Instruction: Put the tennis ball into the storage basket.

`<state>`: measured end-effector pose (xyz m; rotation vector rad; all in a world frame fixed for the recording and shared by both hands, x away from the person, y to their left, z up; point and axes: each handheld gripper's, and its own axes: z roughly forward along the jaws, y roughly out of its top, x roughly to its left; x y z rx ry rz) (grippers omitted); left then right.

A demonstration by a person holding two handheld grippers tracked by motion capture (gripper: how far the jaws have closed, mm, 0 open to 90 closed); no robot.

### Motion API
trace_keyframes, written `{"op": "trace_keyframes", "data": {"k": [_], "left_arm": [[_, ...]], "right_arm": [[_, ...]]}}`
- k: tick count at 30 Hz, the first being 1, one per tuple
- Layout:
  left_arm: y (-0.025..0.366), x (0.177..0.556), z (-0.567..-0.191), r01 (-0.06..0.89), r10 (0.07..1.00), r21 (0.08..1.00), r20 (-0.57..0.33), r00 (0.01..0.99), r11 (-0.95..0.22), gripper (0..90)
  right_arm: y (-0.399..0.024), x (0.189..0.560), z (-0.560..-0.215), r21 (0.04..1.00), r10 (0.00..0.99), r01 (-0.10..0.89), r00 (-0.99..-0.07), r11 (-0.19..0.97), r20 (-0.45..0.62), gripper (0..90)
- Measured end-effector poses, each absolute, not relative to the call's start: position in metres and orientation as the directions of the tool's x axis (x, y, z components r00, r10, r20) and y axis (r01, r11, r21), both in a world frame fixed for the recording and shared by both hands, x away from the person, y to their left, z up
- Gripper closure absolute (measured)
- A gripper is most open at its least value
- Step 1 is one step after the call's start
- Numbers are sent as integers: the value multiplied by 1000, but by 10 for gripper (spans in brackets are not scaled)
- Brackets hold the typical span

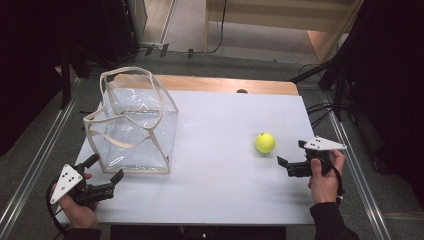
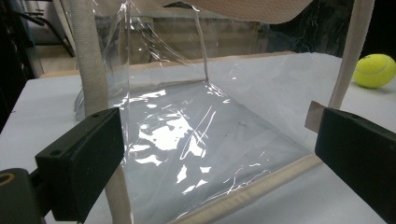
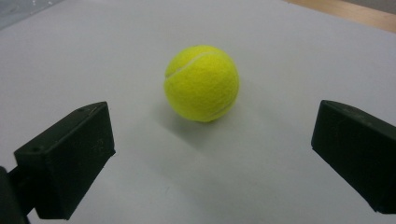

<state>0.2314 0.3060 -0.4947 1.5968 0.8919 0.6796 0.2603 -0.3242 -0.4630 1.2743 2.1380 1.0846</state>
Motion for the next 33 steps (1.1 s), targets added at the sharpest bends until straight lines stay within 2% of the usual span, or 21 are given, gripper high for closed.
{"op": "trace_keyframes", "data": {"k": [20, 33], "left_arm": [[306, 231, -495, 189, 836, 978, -34, 548, -84, 13], [306, 231, -495, 191, 834, 978, -34, 551, -85, 13]], "right_arm": [[-305, 295, -456, 671, 816, 618, -577, 409, 33, 0], [-292, 319, -454, 579, 809, 664, -588, 472, 15, 0]]}}
